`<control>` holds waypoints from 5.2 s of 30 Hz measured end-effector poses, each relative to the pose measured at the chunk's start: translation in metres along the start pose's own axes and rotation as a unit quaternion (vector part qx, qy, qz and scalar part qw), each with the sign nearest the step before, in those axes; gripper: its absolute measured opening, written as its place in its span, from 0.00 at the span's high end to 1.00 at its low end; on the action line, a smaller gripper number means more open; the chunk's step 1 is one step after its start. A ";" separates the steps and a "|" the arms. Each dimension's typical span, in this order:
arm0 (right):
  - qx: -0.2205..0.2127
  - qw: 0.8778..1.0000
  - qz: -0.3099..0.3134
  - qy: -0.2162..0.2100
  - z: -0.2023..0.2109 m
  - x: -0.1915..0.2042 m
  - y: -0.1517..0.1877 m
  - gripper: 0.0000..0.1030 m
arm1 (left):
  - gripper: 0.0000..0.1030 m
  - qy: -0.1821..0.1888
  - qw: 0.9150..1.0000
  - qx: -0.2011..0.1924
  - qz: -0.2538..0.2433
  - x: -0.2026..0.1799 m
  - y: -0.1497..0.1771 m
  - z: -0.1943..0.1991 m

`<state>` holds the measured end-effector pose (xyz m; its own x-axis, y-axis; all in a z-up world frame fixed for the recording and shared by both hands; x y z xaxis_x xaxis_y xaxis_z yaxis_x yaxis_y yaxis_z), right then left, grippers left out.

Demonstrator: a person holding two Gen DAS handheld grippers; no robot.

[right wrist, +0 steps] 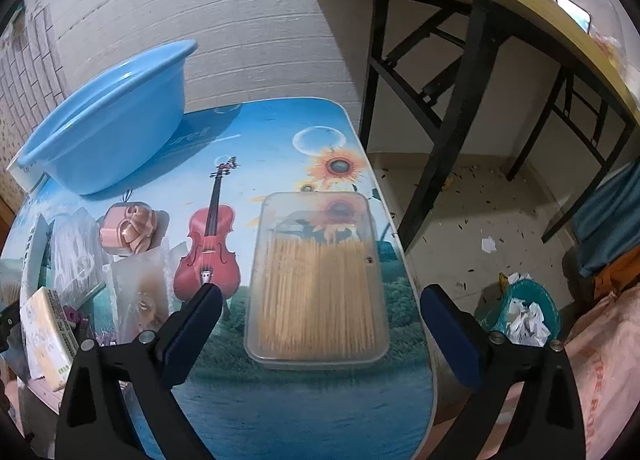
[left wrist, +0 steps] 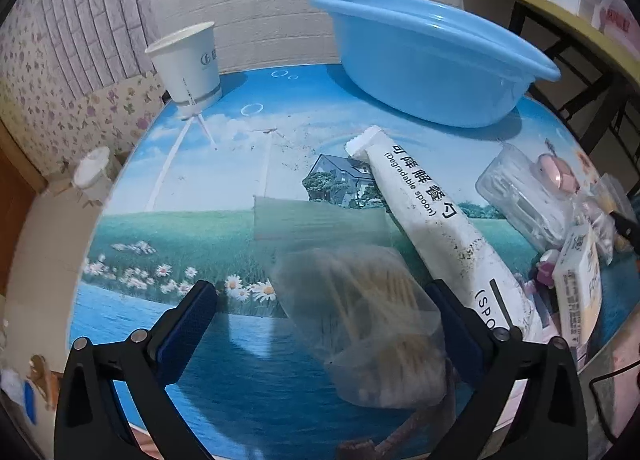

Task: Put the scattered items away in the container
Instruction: 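Grasp the cotton swab bag with the left gripper while the right grasps the toothpick box, then carry the swab bag and toothpick box to the blue basin and release both, then withdraw both grippers from the basin back over the table items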

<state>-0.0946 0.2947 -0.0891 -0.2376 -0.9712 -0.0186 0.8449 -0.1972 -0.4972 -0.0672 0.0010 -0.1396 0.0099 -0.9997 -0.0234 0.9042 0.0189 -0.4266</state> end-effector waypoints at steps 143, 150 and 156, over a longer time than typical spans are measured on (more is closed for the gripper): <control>-0.047 0.981 0.136 -0.130 -0.003 0.204 -0.192 0.38 | 0.11 0.080 0.986 -0.113 -0.094 -0.055 -0.227 0.036; -0.030 0.981 0.132 -0.142 -0.015 0.217 -0.192 0.38 | 0.08 0.069 0.986 -0.124 -0.087 -0.043 -0.222 0.046; -0.032 0.981 0.138 -0.136 -0.013 0.220 -0.188 0.20 | 0.04 0.068 0.989 -0.118 -0.063 -0.027 -0.213 0.048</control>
<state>-0.3118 0.1196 -0.0107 0.1400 -0.9878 0.0677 0.8256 0.0787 -0.5587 -0.2396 0.0227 -0.0049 -0.1696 -0.9829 -0.0711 0.7696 -0.0870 -0.6326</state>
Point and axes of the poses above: each gripper's, at about its wrist camera, not at the fingertips, and z roughly against the way its jaws point, x to its left, y to its underside, the point moved 10 cm from there along -z, roughly the way its jaws point, and after that the axes turned 7 degrees about x, right-handed, at the moved point
